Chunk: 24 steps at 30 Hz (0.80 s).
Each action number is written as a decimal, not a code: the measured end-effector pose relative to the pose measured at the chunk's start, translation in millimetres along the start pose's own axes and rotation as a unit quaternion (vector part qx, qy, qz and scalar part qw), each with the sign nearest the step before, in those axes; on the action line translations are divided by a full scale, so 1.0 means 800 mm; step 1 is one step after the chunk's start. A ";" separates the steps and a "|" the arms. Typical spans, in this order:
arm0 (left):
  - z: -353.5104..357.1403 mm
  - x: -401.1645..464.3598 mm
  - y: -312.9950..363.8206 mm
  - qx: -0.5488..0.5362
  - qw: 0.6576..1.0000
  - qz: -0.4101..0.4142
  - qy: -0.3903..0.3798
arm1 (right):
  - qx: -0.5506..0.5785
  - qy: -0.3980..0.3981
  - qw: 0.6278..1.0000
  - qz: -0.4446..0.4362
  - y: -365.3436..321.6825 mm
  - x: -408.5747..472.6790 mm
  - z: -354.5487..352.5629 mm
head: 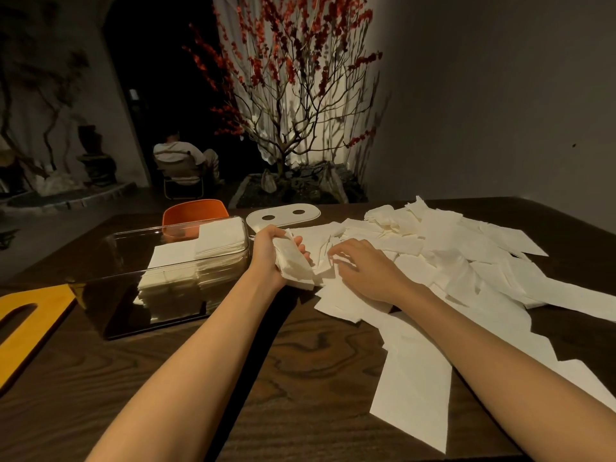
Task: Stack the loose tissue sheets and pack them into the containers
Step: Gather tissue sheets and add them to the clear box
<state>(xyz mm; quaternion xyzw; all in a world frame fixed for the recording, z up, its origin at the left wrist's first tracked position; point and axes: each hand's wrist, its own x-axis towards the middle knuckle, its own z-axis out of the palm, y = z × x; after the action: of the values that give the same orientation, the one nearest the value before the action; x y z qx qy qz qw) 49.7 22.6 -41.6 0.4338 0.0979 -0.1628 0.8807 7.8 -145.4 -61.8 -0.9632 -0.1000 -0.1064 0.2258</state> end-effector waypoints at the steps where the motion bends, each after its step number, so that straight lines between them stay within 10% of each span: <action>1: 0.000 -0.001 0.000 0.005 1.000 0.003 0.003 | 0.006 0.005 1.000 0.019 -0.003 0.001 0.003; 14: 0.000 0.002 -0.007 0.048 0.998 -0.039 -0.007 | 0.320 -0.037 0.902 0.288 -0.013 0.035 -0.011; 24: 0.005 0.010 -0.011 0.063 0.997 -0.051 -0.016 | 0.286 0.008 0.901 0.326 -0.022 0.050 -0.013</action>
<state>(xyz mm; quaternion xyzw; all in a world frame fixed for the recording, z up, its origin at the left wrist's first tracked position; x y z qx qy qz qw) 54.1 13.1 -48.3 0.4805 0.0953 -0.2201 0.8436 40.0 -129.0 -35.3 -0.8349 0.1953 -0.0018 0.5146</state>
